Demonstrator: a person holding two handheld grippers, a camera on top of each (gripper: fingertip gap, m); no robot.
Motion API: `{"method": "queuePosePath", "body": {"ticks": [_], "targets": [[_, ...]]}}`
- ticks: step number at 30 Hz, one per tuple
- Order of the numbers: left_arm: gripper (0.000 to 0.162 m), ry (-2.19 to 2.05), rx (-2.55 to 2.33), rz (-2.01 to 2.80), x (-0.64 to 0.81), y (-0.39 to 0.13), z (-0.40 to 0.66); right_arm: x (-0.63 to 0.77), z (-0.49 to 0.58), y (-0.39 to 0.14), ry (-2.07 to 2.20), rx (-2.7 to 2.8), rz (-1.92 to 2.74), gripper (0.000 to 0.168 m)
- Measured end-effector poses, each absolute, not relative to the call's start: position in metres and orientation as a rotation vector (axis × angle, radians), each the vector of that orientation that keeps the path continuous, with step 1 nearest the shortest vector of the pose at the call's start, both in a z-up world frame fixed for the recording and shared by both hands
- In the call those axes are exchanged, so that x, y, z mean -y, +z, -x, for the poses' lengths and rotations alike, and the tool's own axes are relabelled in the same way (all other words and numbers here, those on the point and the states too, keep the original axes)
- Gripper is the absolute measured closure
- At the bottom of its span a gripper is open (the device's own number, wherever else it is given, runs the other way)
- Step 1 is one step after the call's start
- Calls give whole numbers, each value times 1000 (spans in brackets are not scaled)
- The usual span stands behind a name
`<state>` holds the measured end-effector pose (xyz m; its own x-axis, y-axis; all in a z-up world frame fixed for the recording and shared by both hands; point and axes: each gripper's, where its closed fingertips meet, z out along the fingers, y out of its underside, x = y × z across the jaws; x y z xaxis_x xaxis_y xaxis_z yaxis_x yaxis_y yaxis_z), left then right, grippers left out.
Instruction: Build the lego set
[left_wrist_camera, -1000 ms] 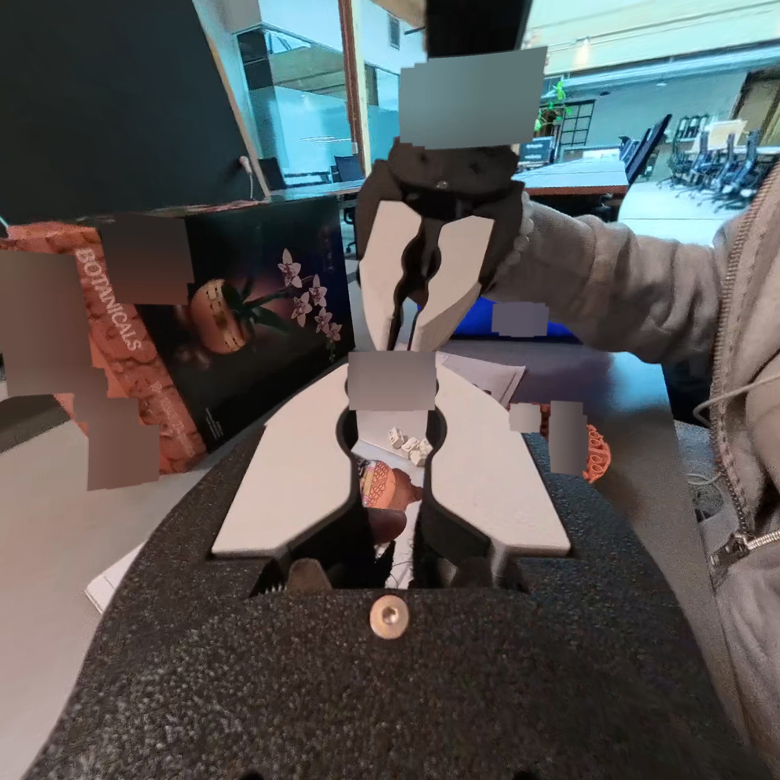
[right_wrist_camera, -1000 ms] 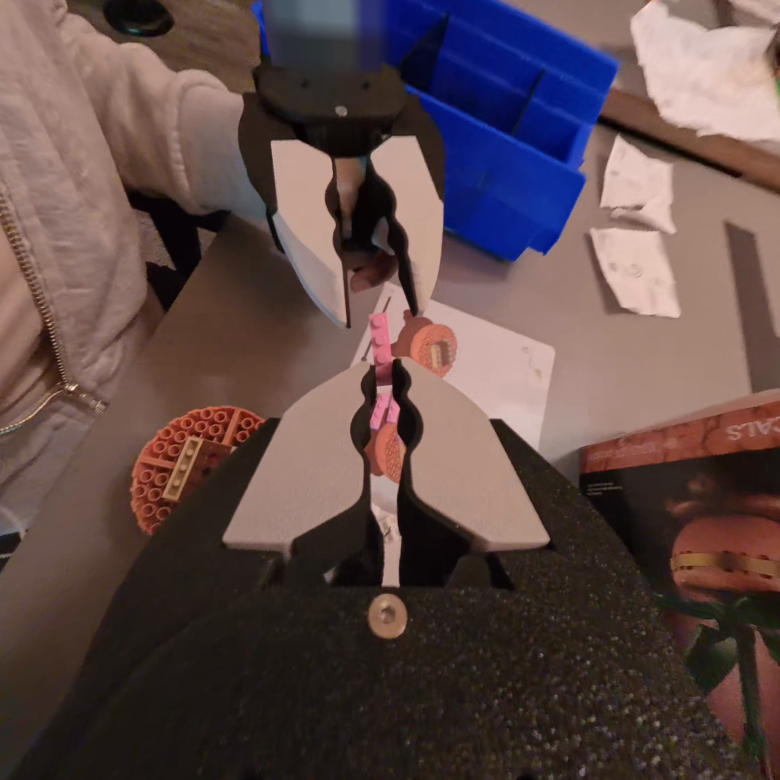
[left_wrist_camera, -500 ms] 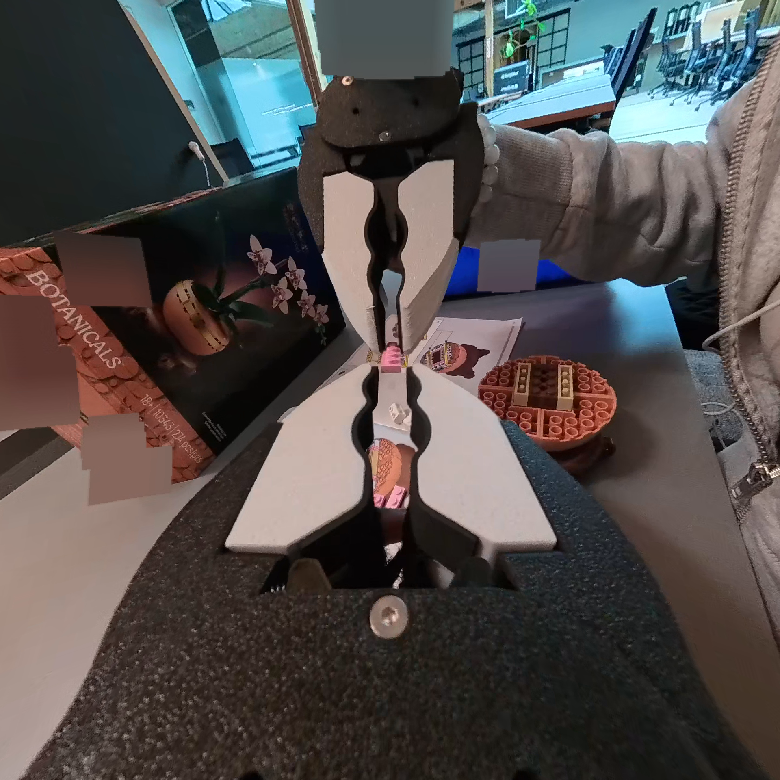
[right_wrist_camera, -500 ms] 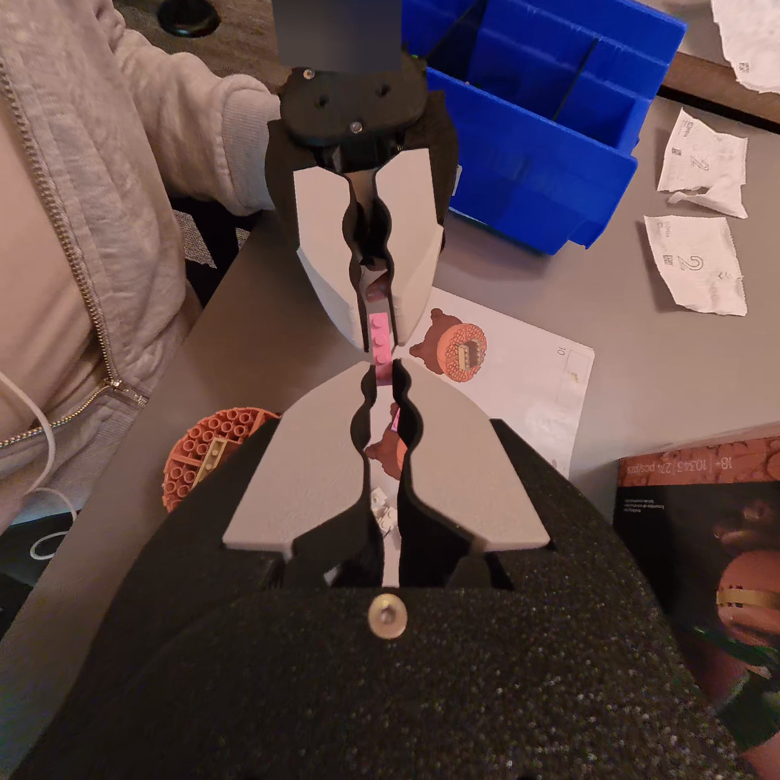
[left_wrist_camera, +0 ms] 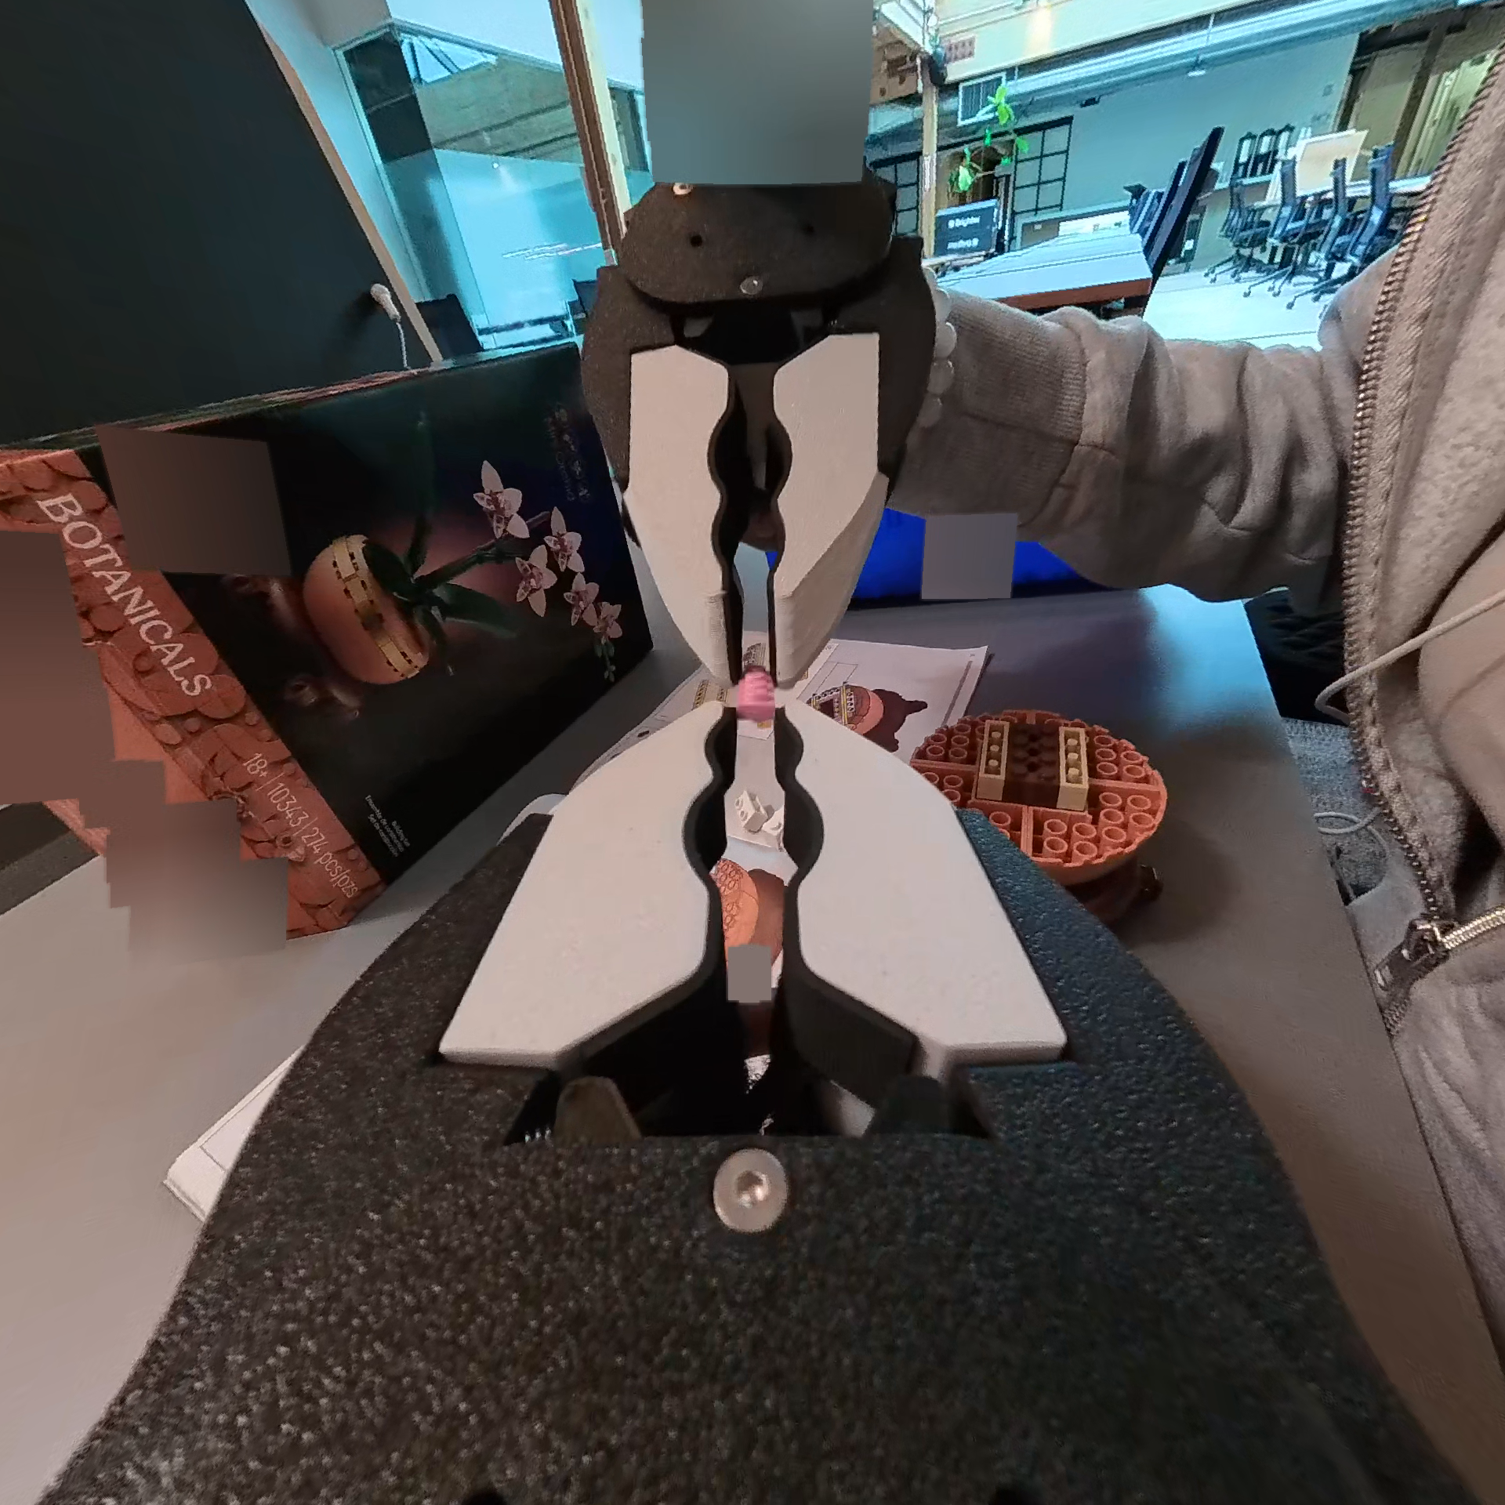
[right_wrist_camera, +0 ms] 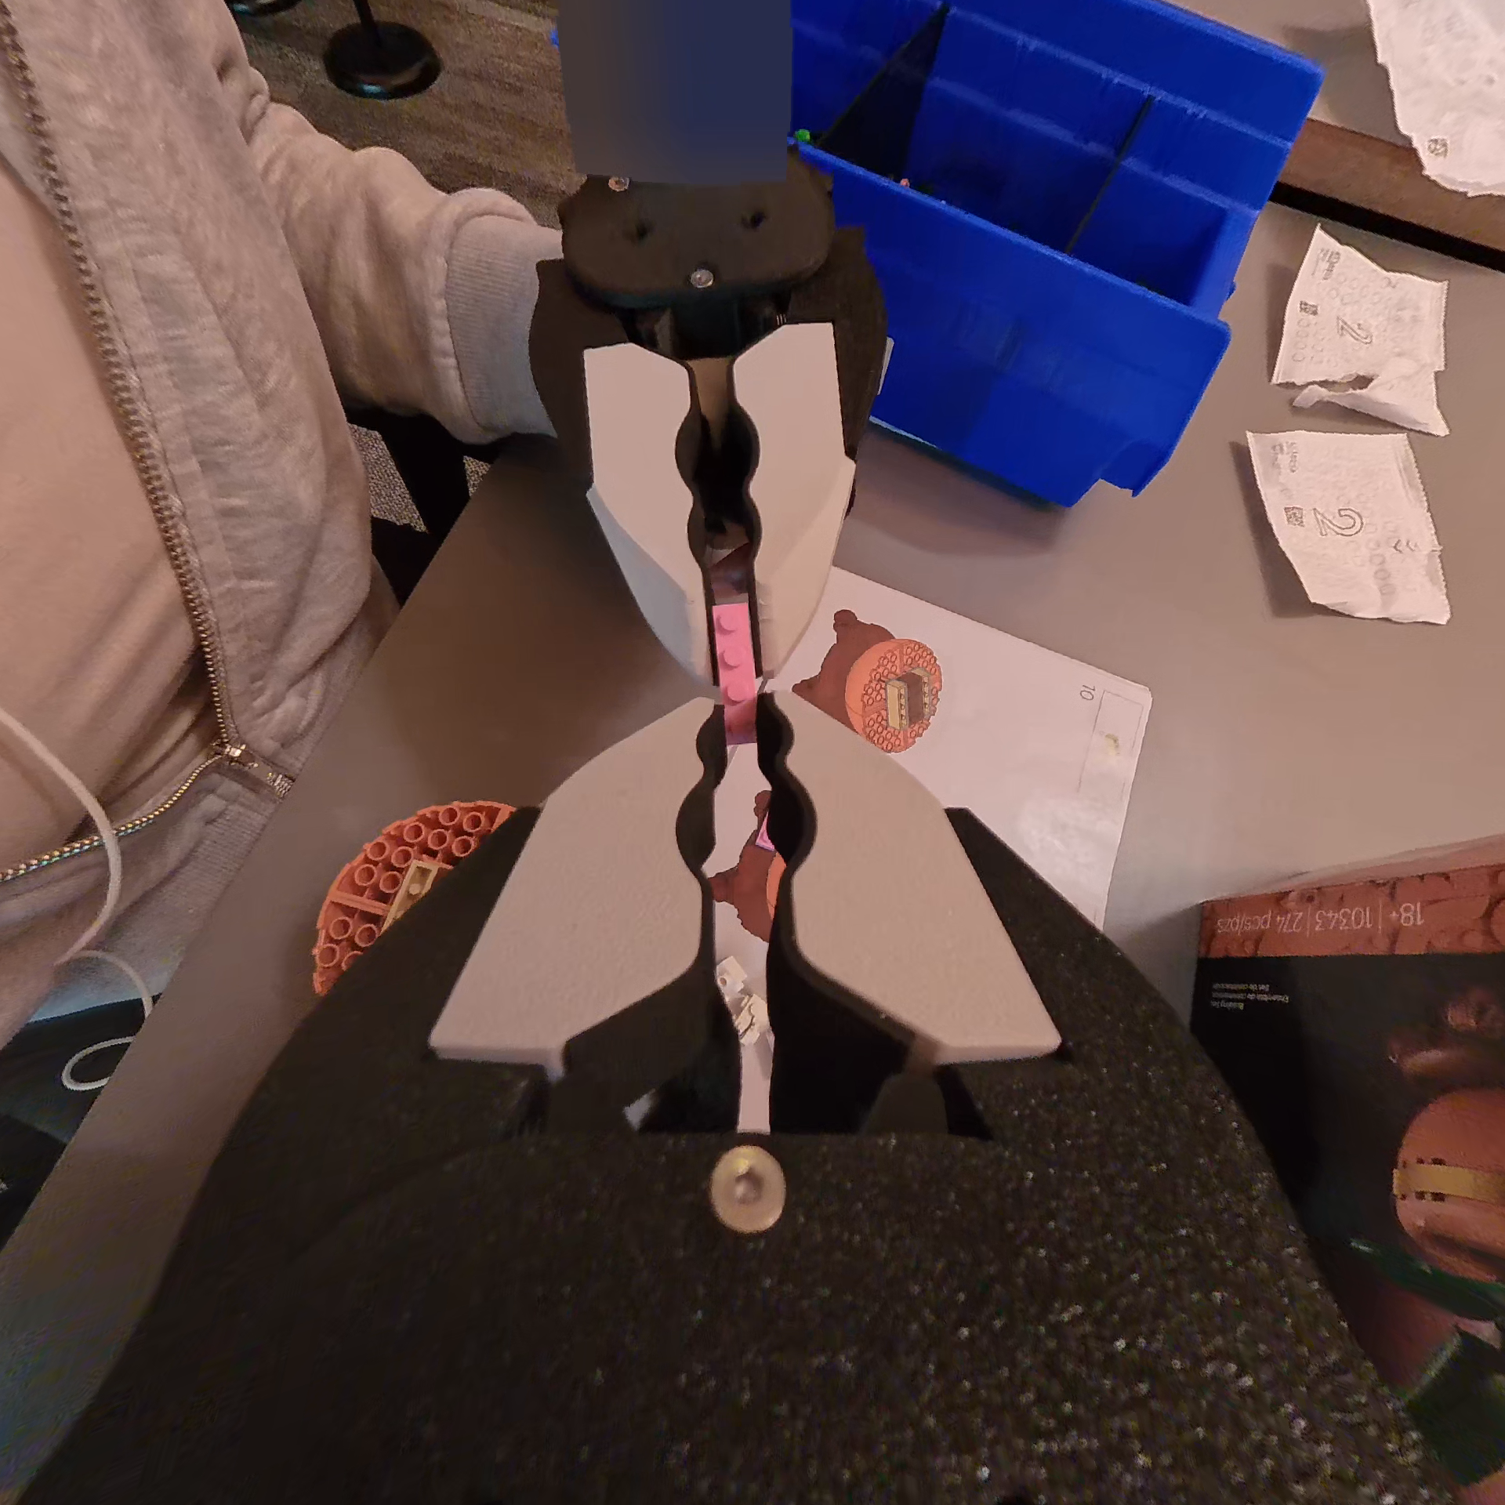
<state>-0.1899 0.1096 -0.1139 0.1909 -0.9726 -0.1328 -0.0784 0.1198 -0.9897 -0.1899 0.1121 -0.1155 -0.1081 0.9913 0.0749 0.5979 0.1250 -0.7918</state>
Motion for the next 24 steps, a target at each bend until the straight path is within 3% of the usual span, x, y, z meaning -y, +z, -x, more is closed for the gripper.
{"method": "queuePosePath", "body": {"ticks": [24], "targets": [[154, -972, -1160, 1246, -108, -118, 190, -111, 190, -123, 798, 1808, 1579, 161]]}}
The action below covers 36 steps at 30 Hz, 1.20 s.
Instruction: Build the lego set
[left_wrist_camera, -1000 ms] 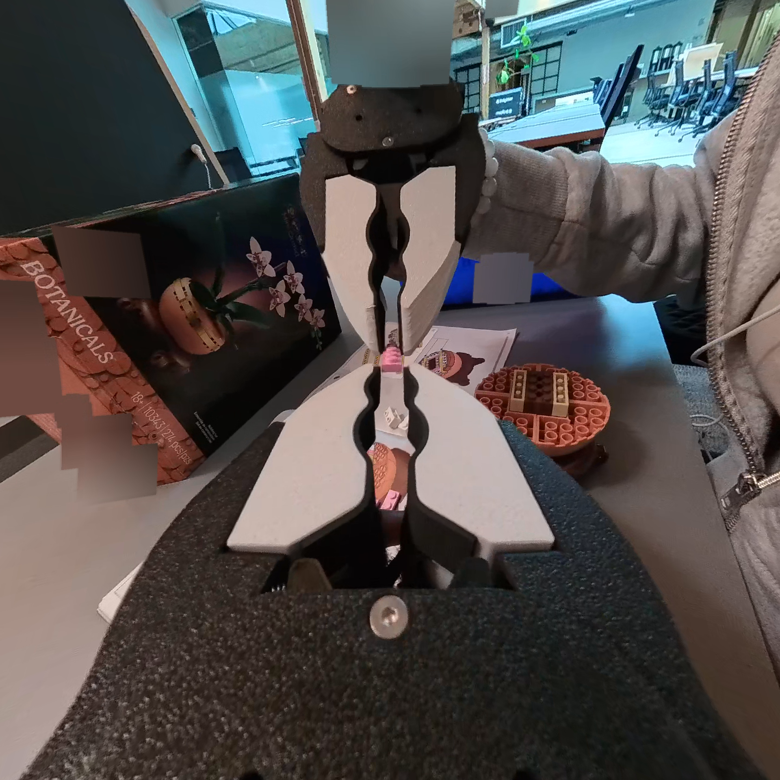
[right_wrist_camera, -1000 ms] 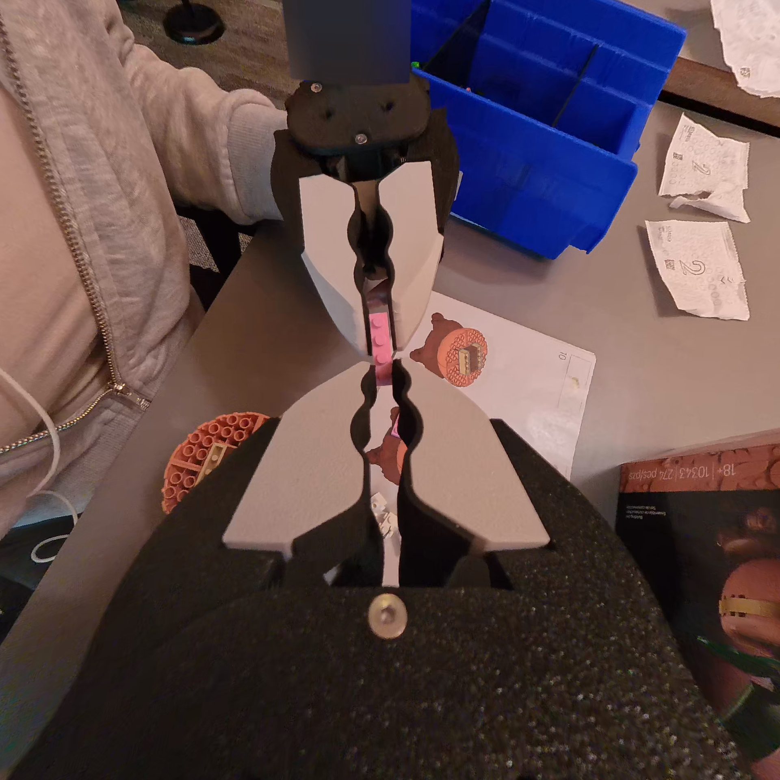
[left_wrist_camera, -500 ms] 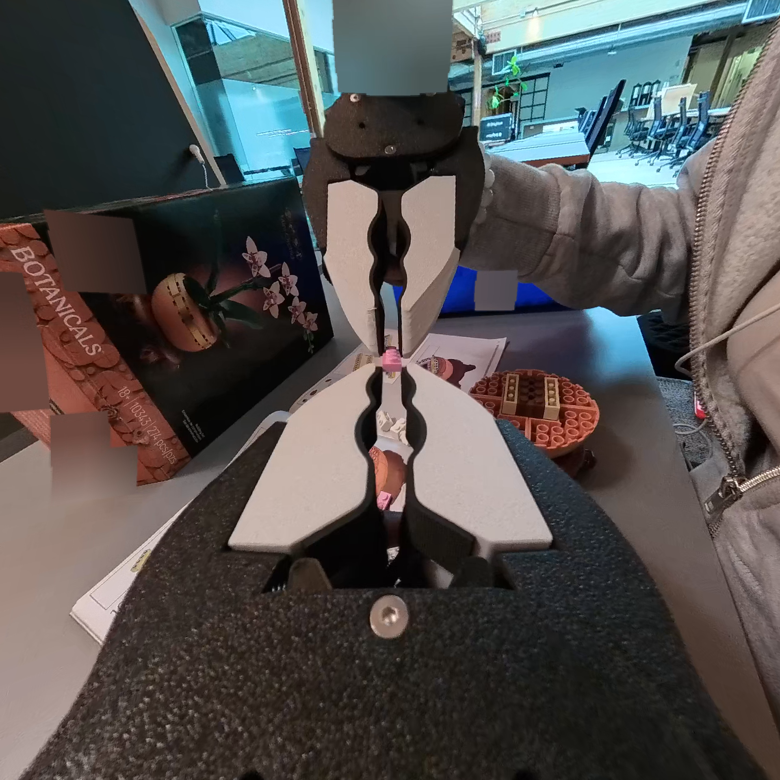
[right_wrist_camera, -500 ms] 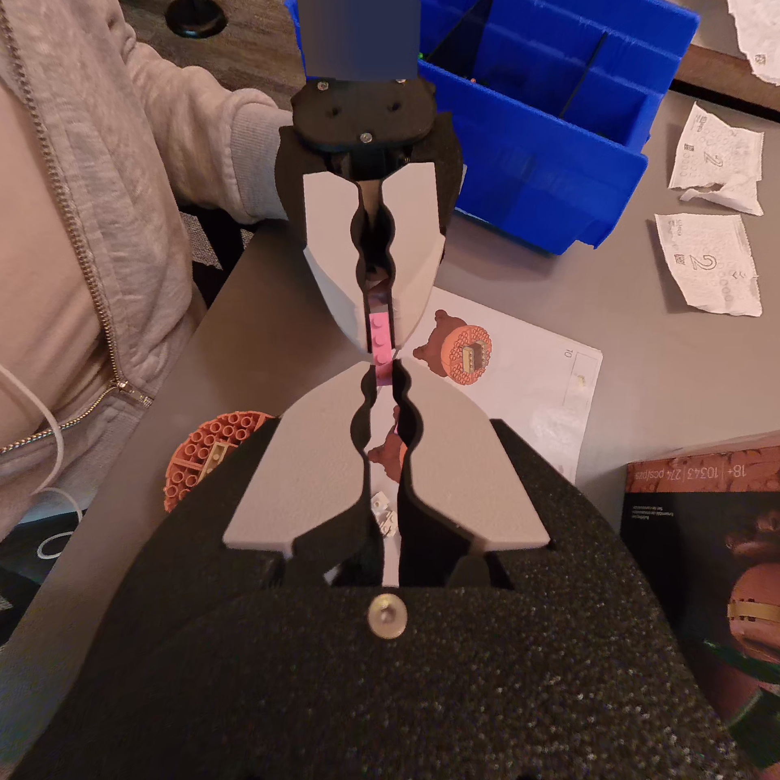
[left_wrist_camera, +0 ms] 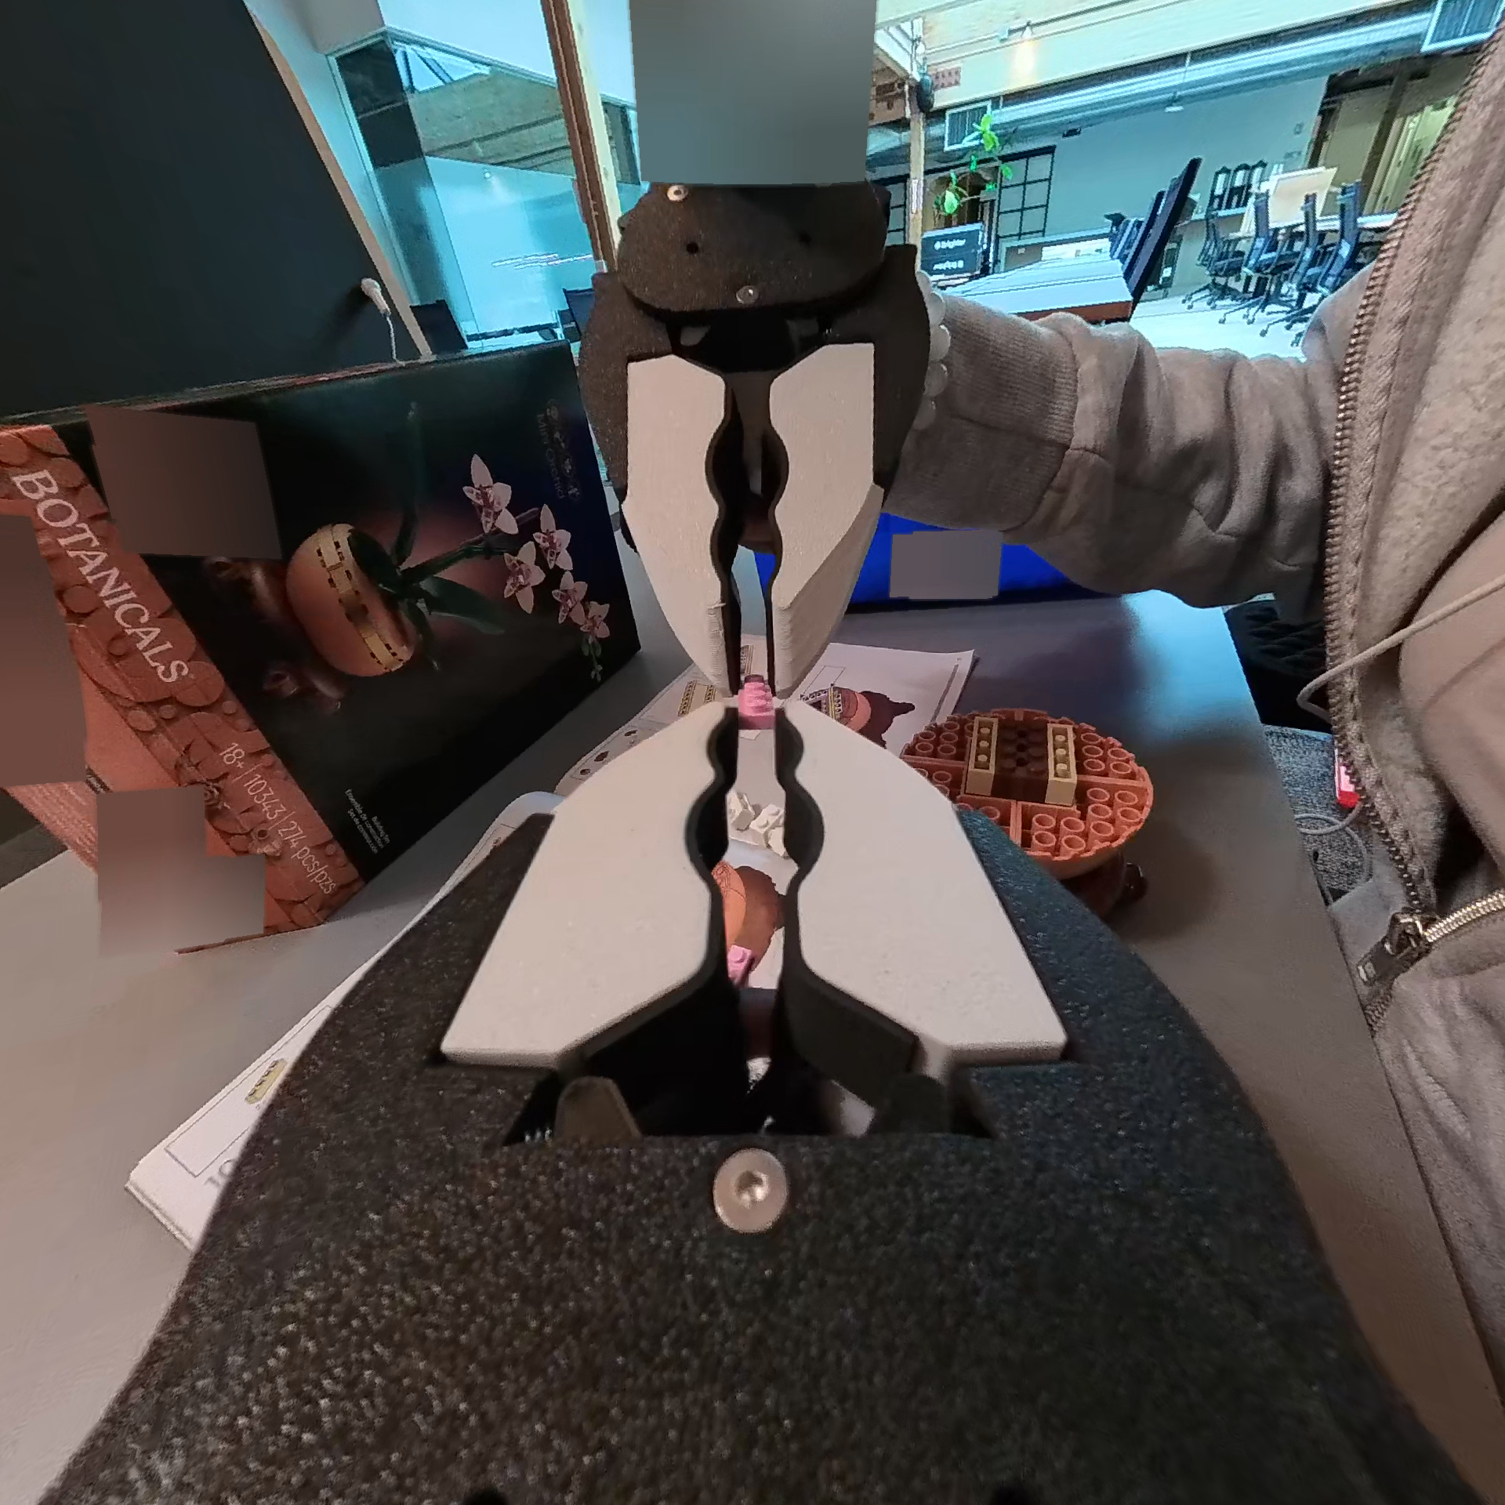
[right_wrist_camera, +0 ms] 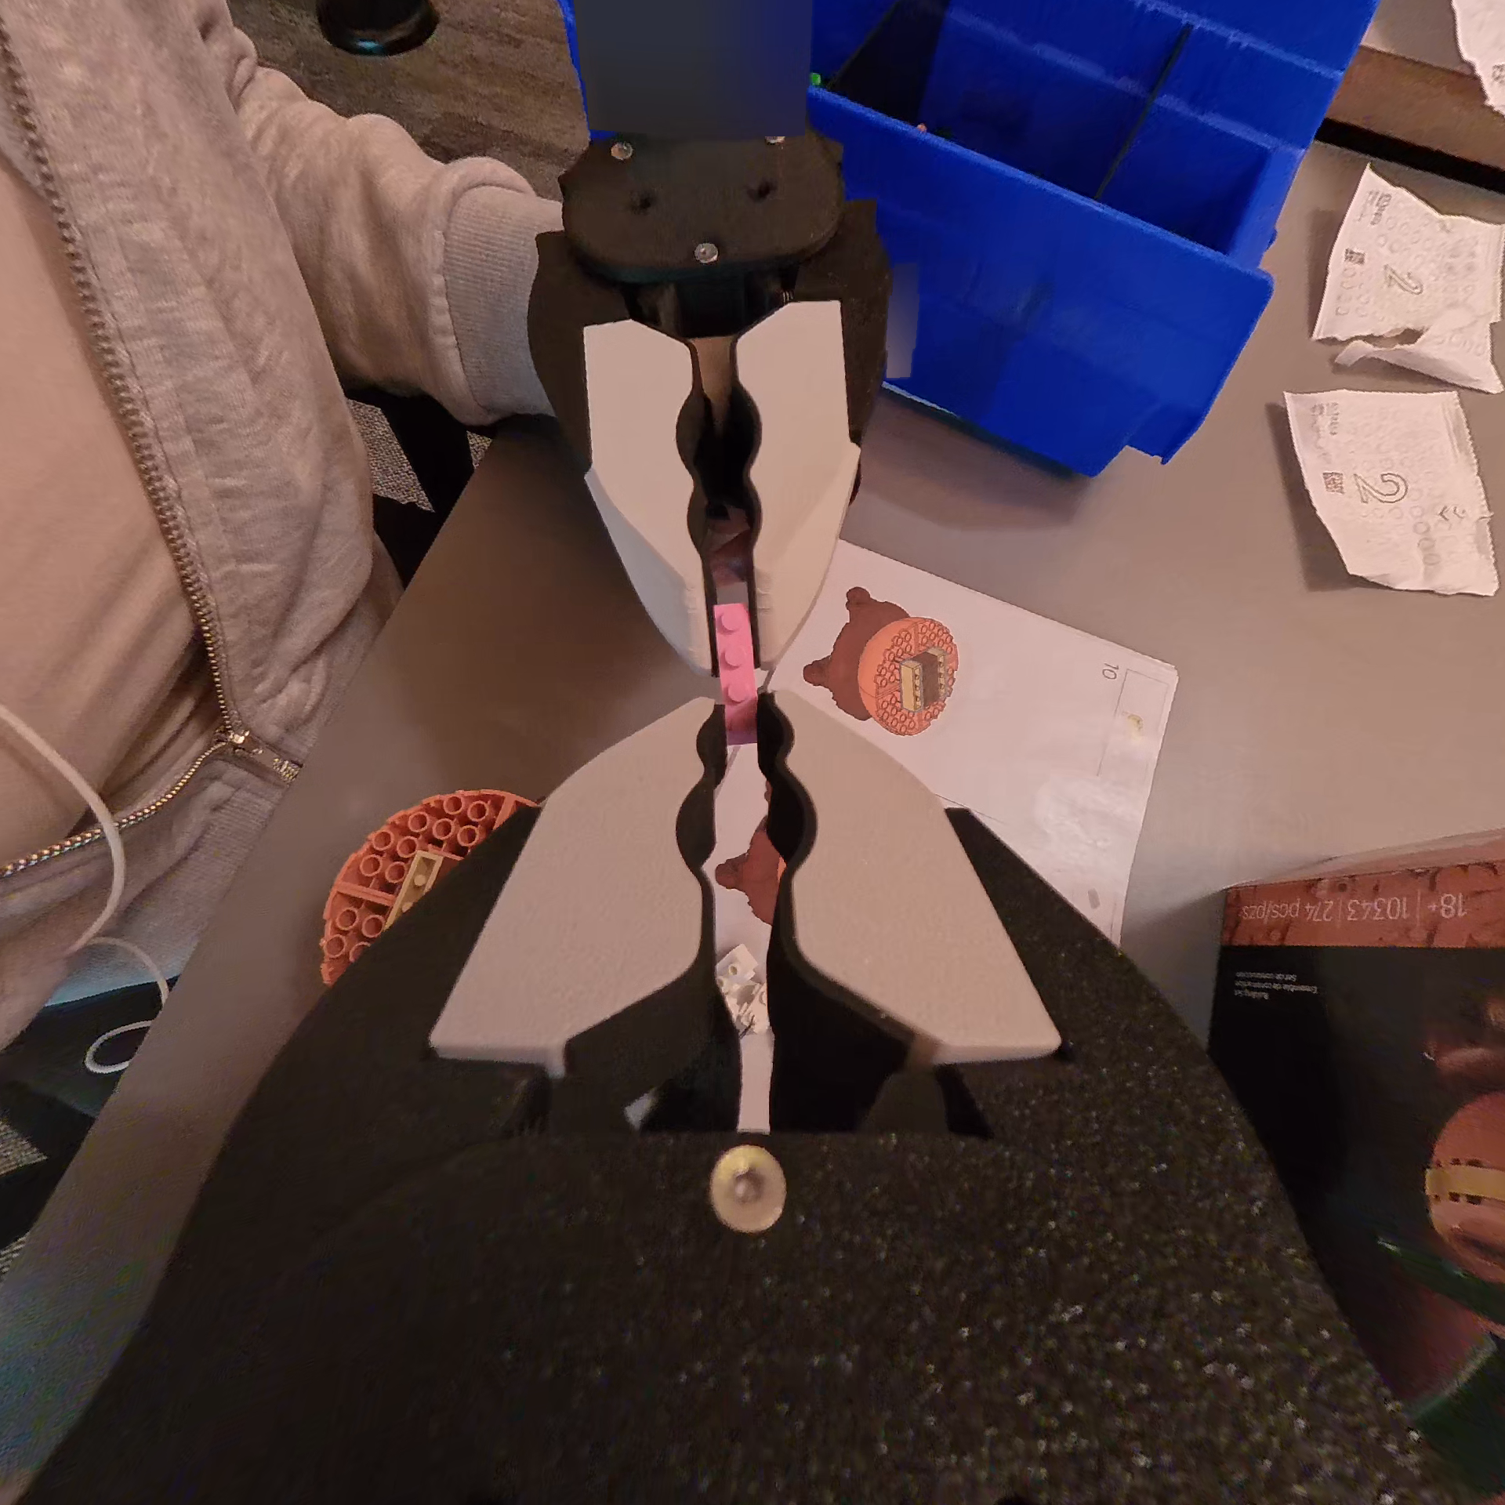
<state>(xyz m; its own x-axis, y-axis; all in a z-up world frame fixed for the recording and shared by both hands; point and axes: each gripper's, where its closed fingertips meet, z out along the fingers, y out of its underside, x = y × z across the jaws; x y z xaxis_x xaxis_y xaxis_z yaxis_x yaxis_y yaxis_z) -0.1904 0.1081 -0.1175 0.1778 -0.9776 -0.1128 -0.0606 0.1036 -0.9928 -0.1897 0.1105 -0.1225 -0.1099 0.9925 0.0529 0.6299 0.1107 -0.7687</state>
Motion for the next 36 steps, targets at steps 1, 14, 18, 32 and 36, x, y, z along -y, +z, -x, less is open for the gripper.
{"method": "queuePosePath", "body": {"ticks": [1, 14, 18, 32, 36], "targets": [[154, -974, -1159, 1244, -108, -117, 190, -110, 190, -122, 799, 1808, 1579, 161], [155, -938, -1124, 1372, -103, -139, 218, -134, 174, -147, 633, 1865, 1642, 149], [155, -933, -1076, 1419, -105, -148, 231, -149, 176, -190, 567, 2031, 1696, 154], [155, -1028, -1039, 1447, -110, -150, 233, -164, 172, -230, 438, 2199, 1761, 162], [155, -1004, -1023, 1454, -116, -150, 231, -150, 187, -180, 634, 2035, 1683, 162]]}}
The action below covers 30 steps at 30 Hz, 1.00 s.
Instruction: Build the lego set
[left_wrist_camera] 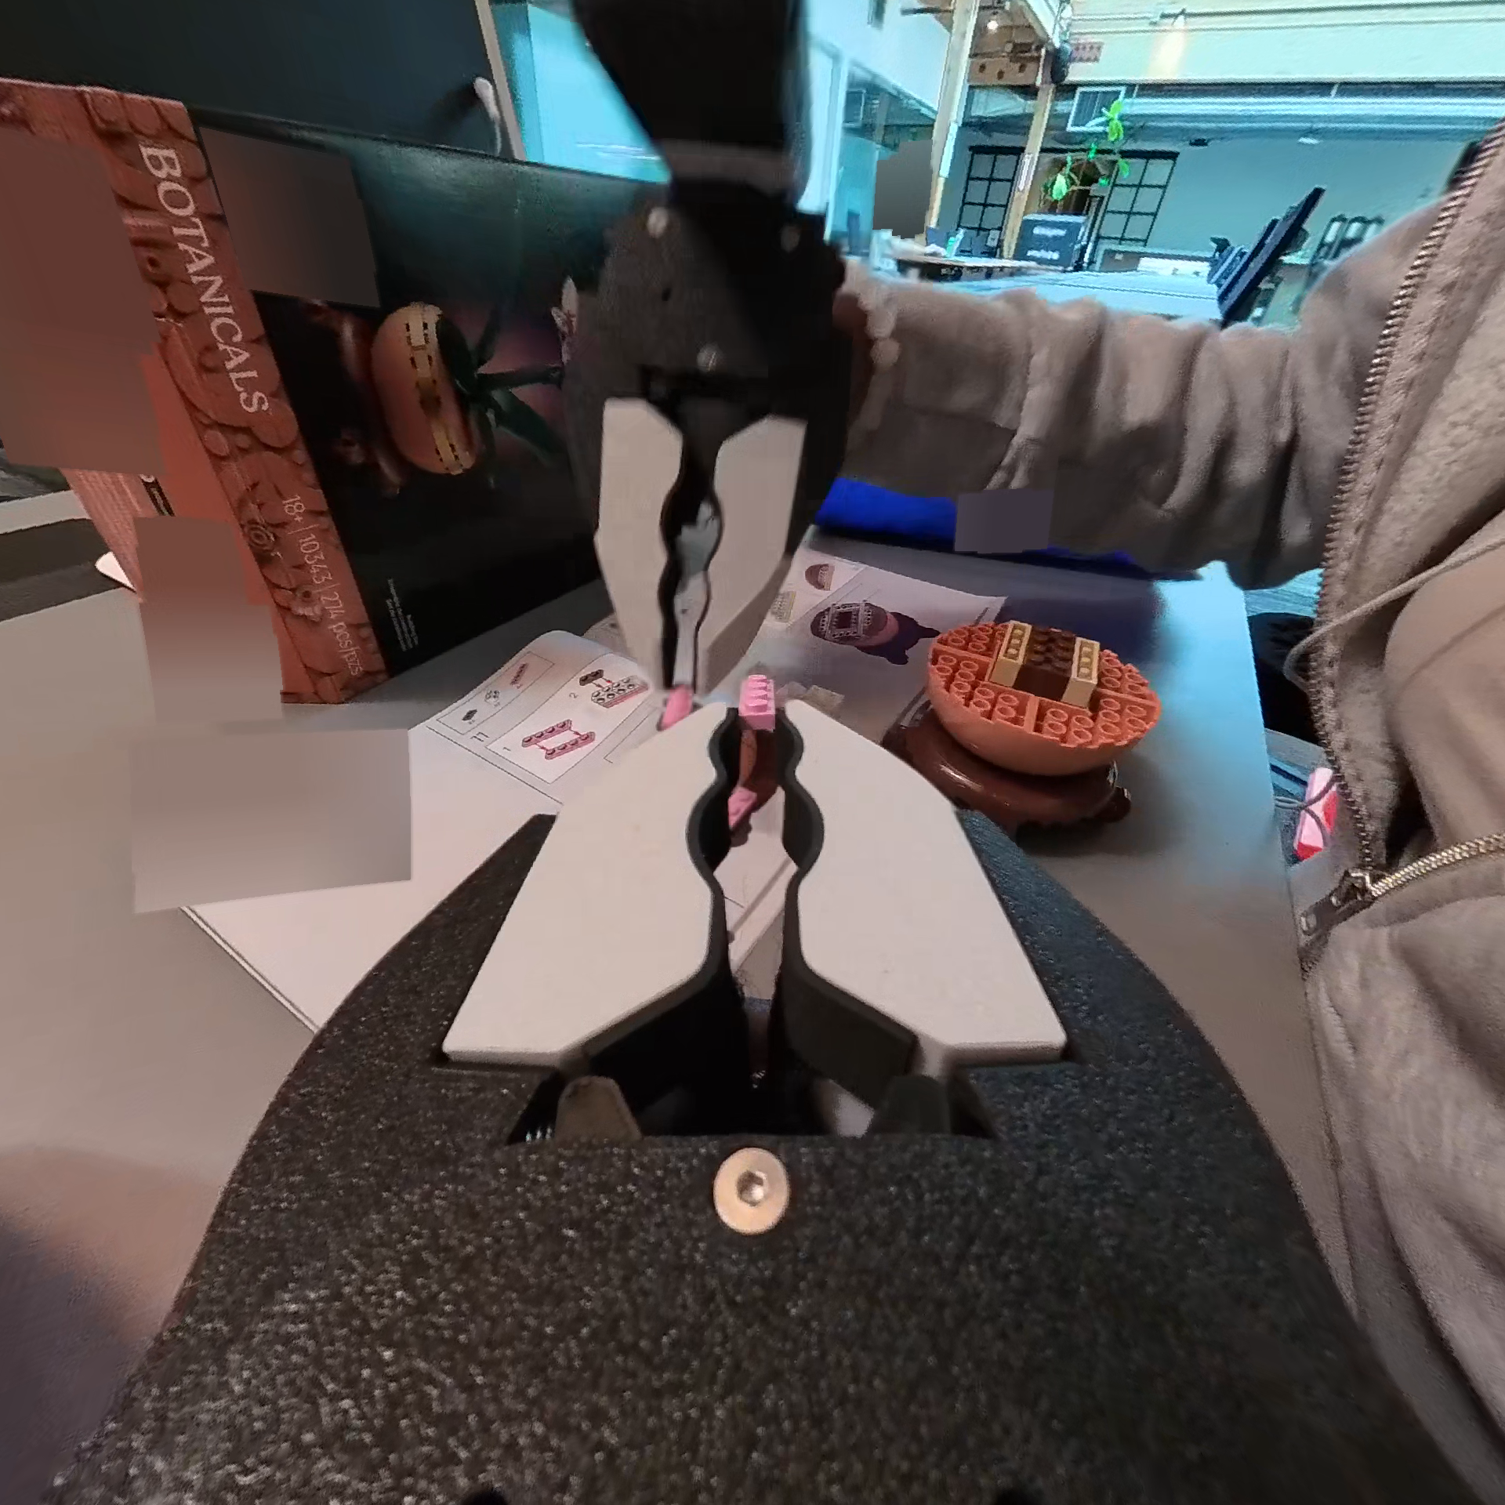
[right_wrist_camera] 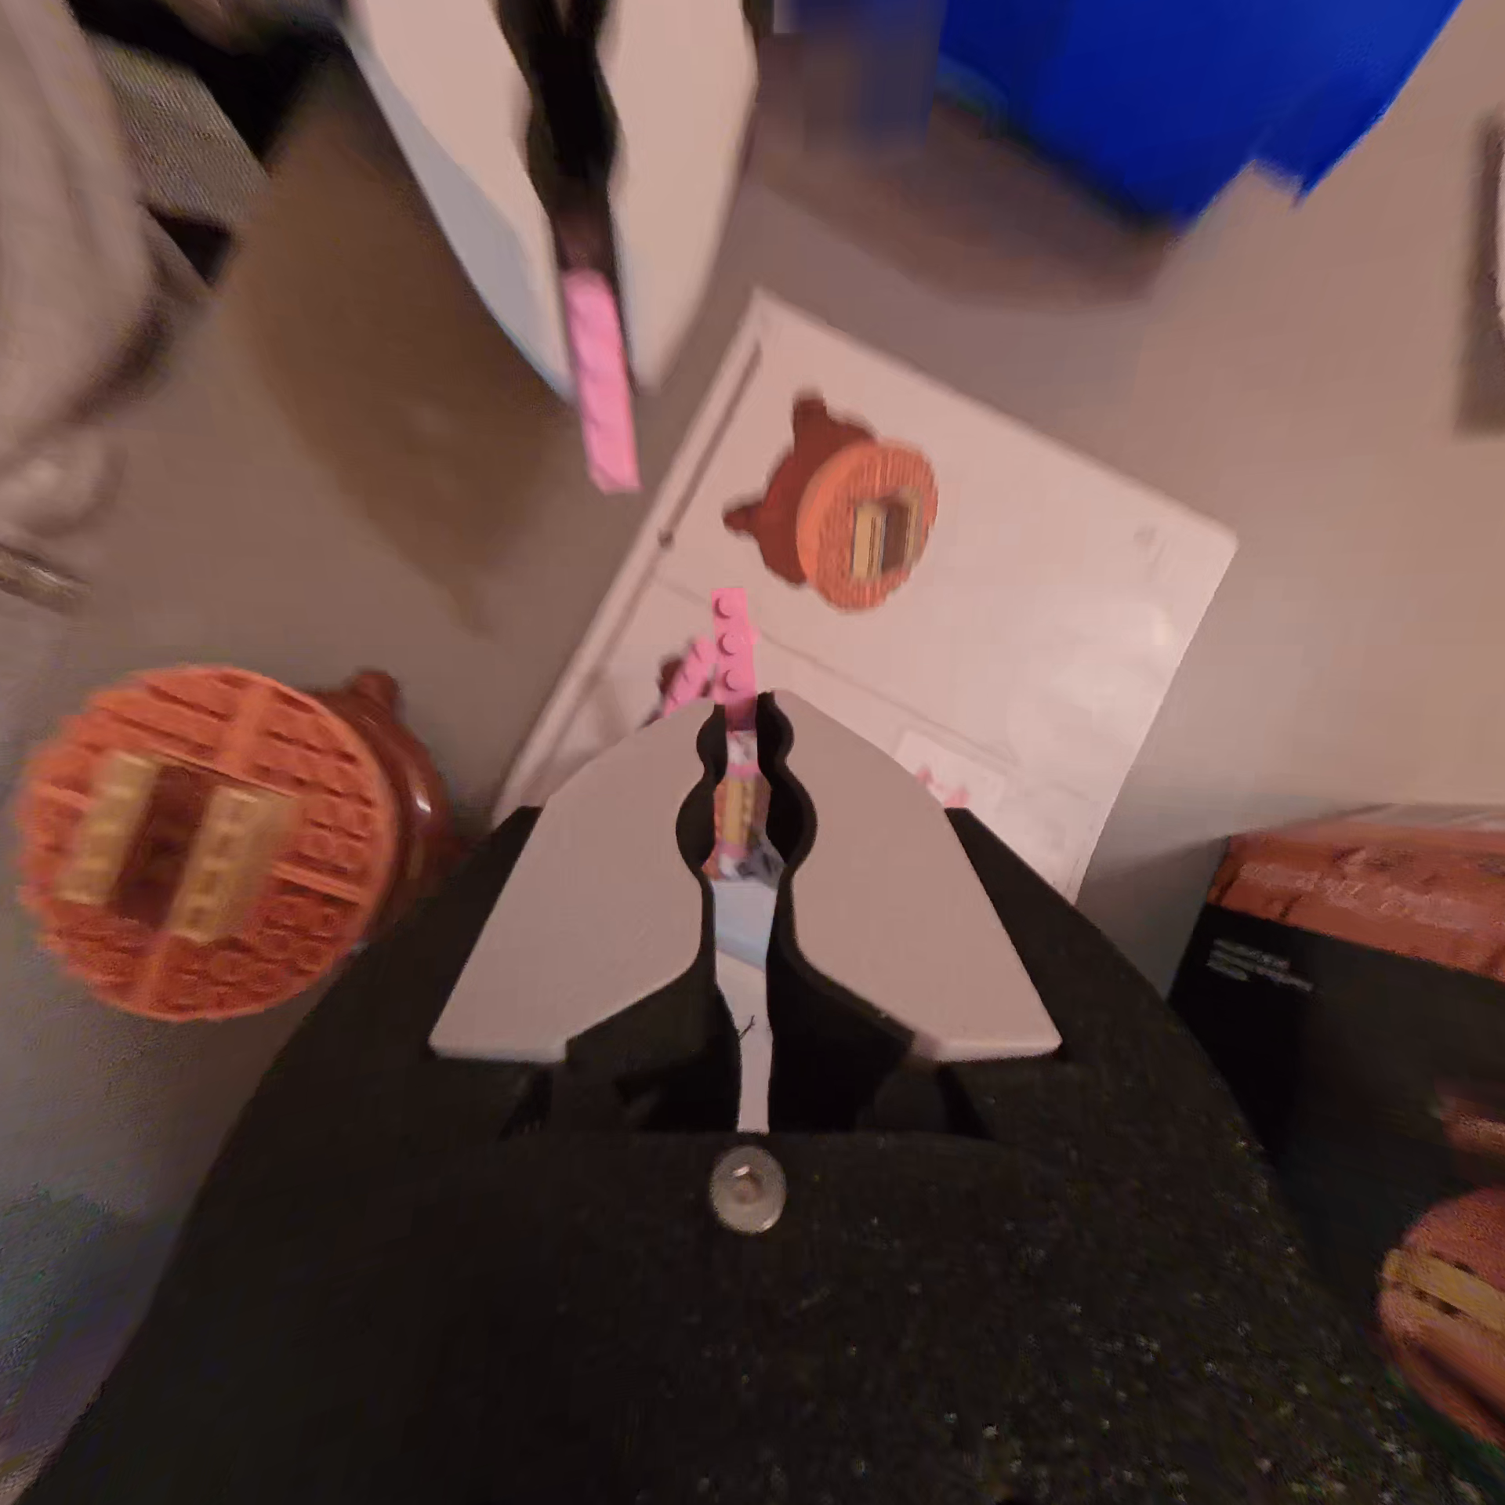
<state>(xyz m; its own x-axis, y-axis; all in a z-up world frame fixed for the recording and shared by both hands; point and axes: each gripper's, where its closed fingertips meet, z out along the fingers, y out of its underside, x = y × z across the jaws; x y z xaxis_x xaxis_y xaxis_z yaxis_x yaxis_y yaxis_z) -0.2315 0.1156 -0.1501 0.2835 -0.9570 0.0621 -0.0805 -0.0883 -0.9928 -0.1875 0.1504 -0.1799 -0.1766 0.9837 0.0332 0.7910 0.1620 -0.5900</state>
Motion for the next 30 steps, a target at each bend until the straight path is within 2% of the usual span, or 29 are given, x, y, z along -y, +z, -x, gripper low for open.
{"method": "queuePosePath", "body": {"ticks": [4, 30], "targets": [[155, -979, -1016, 1436, -116, -149, 231, -124, 209, -130, 797, 1949, 1587, 161], [155, -1001, -958, 1303, -111, -134, 229, -114, 223, -135, 635, 2071, 1703, 161]]}}
